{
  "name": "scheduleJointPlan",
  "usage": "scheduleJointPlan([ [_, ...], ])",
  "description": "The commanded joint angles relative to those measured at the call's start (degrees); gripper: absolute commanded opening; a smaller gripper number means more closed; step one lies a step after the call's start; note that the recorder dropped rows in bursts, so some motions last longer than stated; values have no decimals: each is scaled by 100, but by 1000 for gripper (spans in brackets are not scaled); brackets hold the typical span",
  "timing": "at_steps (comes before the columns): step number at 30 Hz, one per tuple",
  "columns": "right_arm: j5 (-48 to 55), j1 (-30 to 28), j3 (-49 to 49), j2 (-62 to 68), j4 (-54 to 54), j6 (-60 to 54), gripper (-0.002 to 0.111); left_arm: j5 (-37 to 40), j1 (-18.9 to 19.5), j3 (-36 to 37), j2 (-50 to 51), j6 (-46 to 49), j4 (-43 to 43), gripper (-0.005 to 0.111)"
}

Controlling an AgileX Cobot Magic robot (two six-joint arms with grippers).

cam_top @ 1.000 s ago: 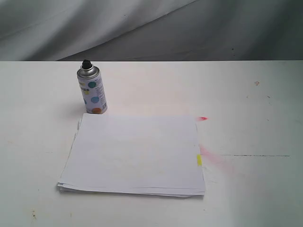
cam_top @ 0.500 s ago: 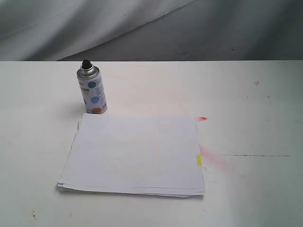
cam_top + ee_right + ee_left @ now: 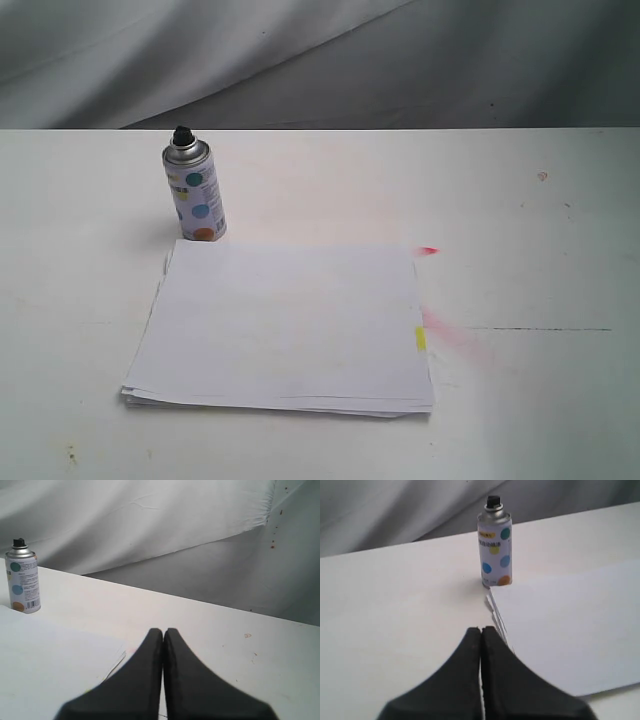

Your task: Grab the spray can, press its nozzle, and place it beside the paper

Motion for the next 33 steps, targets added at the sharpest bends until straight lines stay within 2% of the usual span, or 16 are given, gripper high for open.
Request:
scheduleJointPlan([
  [1, -28, -13, 20, -17, -40, 10, 0, -108, -23, -1252, 1248, -40, -12, 0],
  [3, -28, -13, 20, -17, -40, 10, 0, -108, -23, -1706, 1813, -40, -12, 0],
  [6, -28, -13, 20, -17, -40, 10, 0, -118, -23, -1969, 2265, -40, -12, 0],
  [18, -28, -13, 20, -17, -40, 10, 0, 36, -23, -1968, 2278, -39, -310, 0],
  [24, -28, -13, 20, -17, -40, 10, 0, -439, -23, -2023, 2334, -367, -720, 0],
  [30, -28, -13, 20, -17, -40, 10, 0, 50, -23, -2944, 3318, -395, -779, 0],
  [33, -28, -13, 20, -17, -40, 10, 0, -56, -23, -3526, 3971, -301, -779, 0],
])
